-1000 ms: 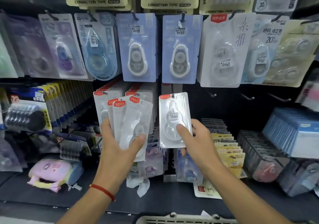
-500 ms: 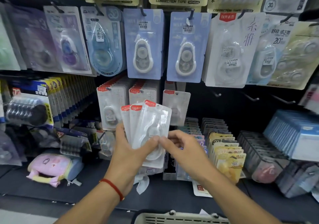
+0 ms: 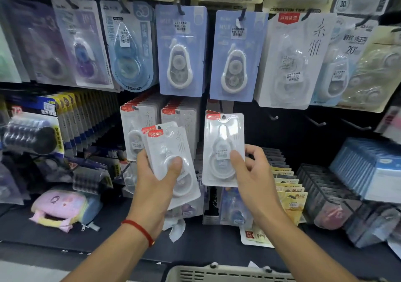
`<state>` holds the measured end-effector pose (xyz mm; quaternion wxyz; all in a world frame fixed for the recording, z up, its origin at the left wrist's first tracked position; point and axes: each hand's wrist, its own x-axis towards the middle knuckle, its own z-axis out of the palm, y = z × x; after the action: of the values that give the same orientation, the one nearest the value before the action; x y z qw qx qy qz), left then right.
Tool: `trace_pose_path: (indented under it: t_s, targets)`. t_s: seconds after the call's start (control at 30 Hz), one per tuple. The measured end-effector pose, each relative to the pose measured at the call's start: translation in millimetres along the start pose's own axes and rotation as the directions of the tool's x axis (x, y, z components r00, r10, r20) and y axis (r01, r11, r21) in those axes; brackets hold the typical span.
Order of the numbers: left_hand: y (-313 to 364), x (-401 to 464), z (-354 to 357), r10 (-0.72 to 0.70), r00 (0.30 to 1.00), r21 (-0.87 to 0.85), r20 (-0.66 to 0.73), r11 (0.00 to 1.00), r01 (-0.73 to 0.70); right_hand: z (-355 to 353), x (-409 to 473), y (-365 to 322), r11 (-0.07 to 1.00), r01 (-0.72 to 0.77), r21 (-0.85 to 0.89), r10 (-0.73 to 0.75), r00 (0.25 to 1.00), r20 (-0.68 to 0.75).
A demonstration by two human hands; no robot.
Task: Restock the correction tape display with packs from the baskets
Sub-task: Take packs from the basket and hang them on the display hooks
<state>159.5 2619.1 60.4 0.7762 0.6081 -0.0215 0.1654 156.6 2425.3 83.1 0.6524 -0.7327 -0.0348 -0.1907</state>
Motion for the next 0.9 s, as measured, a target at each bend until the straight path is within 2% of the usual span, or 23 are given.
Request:
trace_pose_path:
  t_s: [0.2, 0.5, 0.6, 0.67, 0.7, 0.73, 0.8, 0.87, 0.9]
  targets:
    - [0.3, 3.3, -3.7, 0.076, 0.996, 0.061, -0.048, 0.996, -0.073, -1.5, 3.4, -1.8, 0.998, 0.040, 0.056, -0.038, 0.999, -0.026]
    - [5.7, -0.8, -1.8, 0.133, 0.988, 0.131, -0.076, 0.984, -0.123, -0.6, 5.1, -3.2, 0.998, 0.069, 0.001, -0.069, 0.996, -0.054]
    - [6.2, -1.6, -1.7, 0.145, 0.987, 0.150, -0.071, 0.980, -0.133, -2.9, 11.7, 6.0, 0.986, 0.007, -0.168, -0.018, 0.998, -0.067]
    - [6.7, -2.9, -1.0, 0.146, 0.988, 0.160, -0.055, 0.978, -0.135, -6.8, 15.0, 12.4, 0.896, -0.041, -0.443, 0.022, 0.999, -0.049]
    - [6.6, -3.3, -0.4, 0.139, 0.989, 0.157, -0.043, 0.979, -0.131, -7.5, 15.0, 15.0, 0.850, -0.029, -0.527, 0.011, 0.999, -0.037]
    - [5.9, -3.5, -0.1, 0.130, 0.991, 0.149, -0.029, 0.981, -0.124, -7.2, 14.2, 16.4, 0.840, -0.001, -0.543, -0.004, 1.000, -0.008]
    - [4.0, -4.5, 0.7, 0.101, 0.995, 0.135, 0.002, 0.986, -0.101, -2.1, 9.4, 15.1, 0.917, 0.053, -0.396, 0.002, 0.991, 0.137]
    - [2.5, -6.0, 1.8, 0.063, 0.998, 0.125, 0.031, 0.990, -0.067, 6.5, 1.9, 17.3, 0.957, 0.060, -0.285, 0.044, 0.937, 0.347]
    - [1.9, -6.6, 2.4, 0.052, 0.998, 0.120, 0.041, 0.991, -0.057, 10.5, -1.3, 19.6, 0.958, 0.082, -0.276, 0.037, 0.915, 0.402]
